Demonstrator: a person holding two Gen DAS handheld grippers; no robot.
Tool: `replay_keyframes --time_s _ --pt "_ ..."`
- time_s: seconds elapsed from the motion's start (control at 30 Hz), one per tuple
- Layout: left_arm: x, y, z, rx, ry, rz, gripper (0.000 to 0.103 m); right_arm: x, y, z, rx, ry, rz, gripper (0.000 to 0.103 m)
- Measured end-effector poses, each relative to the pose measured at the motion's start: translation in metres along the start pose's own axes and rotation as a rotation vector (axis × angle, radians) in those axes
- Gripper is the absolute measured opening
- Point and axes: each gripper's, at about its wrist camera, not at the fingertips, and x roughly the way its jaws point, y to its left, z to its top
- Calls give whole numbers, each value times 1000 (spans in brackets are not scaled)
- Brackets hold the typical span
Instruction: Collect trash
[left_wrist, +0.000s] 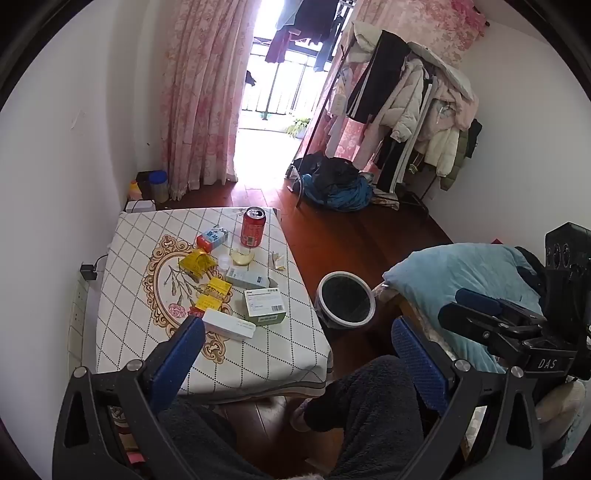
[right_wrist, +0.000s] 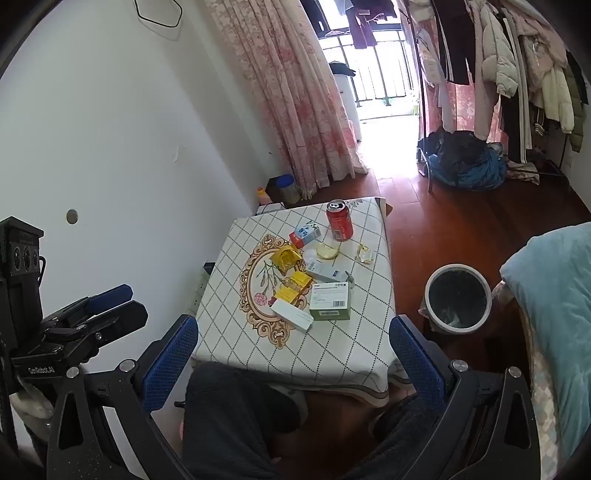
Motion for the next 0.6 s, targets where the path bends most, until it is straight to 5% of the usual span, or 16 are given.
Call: replay_keyframes --time_s 0.6 --pt "0 0 0 -2 0 0 103 1 1 1 -1 5 18 103"
